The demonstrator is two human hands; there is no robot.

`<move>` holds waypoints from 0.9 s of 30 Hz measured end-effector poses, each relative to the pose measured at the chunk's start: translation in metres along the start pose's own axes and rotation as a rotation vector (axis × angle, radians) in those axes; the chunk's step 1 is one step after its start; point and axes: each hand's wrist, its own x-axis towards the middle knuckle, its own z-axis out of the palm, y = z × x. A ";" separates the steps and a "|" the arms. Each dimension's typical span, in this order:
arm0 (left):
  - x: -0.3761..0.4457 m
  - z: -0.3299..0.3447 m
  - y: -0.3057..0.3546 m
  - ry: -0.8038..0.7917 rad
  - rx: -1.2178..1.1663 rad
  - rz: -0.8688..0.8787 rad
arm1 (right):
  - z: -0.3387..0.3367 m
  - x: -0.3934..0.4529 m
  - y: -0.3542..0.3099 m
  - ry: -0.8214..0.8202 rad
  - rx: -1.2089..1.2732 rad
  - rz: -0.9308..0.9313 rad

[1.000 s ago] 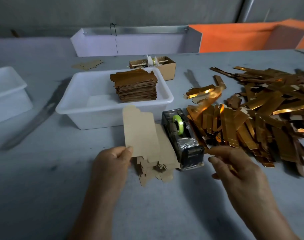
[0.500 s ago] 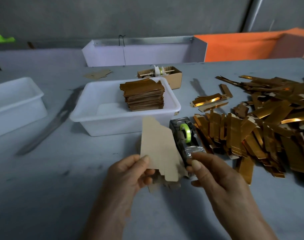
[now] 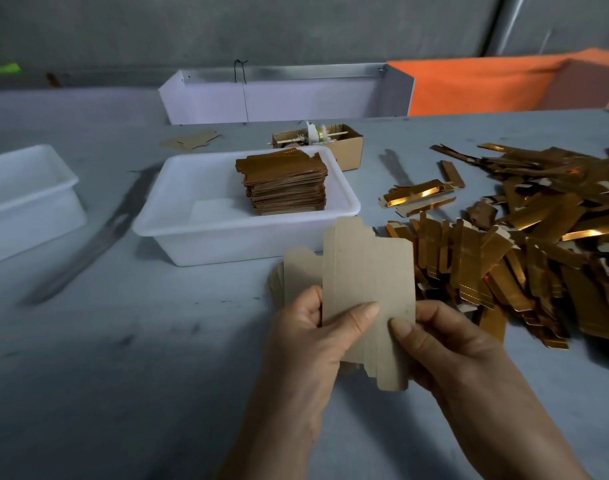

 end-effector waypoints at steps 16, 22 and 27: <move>-0.002 0.005 -0.009 0.016 0.087 -0.061 | -0.010 -0.004 -0.001 -0.009 -0.305 -0.017; -0.005 0.012 -0.013 0.087 0.091 -0.020 | -0.009 -0.006 0.005 0.189 -0.612 -0.207; -0.006 0.020 -0.017 0.158 0.090 0.023 | 0.002 -0.010 0.009 0.293 -1.017 -0.546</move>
